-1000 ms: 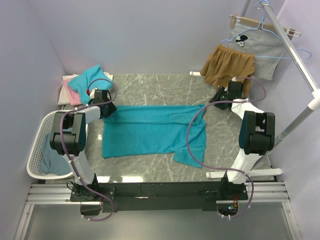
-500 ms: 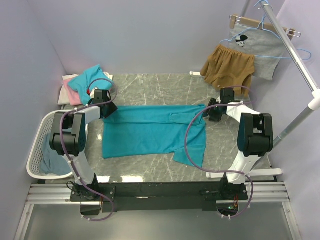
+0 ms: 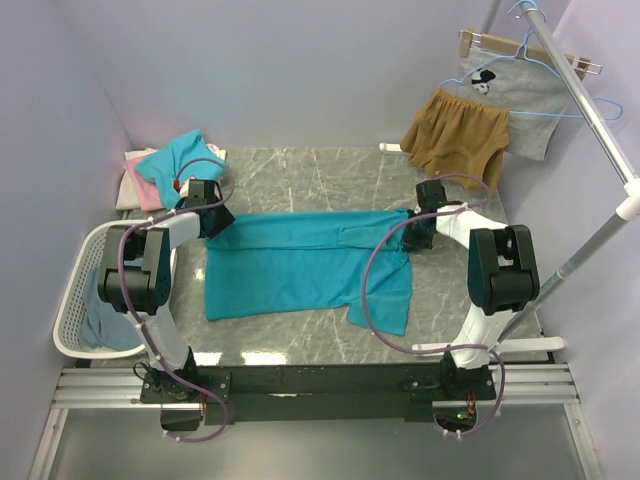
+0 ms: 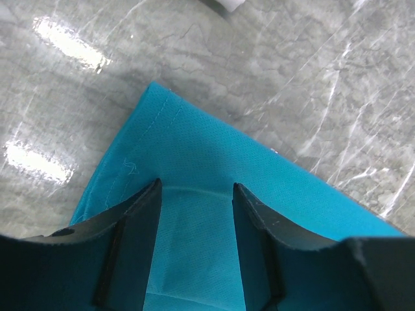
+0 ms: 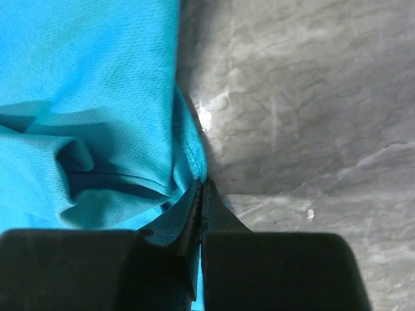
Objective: Fold and stack the t-shirts
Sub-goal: Fold the flattened tshirt in 1/3 of the way
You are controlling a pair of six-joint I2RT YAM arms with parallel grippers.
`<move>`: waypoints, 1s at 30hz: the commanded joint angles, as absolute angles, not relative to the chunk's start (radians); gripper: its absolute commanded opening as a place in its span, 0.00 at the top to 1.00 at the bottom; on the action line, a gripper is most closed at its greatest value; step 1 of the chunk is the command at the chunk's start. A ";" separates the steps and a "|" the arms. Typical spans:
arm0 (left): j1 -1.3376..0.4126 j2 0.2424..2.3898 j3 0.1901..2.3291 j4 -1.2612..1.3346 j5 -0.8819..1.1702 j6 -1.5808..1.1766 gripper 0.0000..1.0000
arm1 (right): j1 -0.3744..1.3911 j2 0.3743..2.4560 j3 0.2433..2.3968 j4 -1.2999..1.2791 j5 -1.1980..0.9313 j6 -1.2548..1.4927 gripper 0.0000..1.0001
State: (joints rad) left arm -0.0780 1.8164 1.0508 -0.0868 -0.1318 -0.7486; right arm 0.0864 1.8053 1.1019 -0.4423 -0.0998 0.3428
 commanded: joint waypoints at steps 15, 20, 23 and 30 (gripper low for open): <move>-0.080 1.799 1.095 -0.189 -0.244 -0.726 0.46 | 0.080 1.600 0.954 -0.623 0.359 0.509 1.00; -0.080 1.804 1.095 -0.192 -0.252 -0.726 0.47 | 0.069 1.591 0.928 -0.620 0.361 0.502 0.86; -0.081 1.793 1.085 -0.152 -0.193 -0.721 0.46 | 0.068 1.566 0.960 -0.595 0.365 0.492 0.61; -0.095 1.775 1.086 -0.132 -0.123 -0.724 0.45 | 0.040 1.565 1.095 -0.486 0.231 0.453 0.50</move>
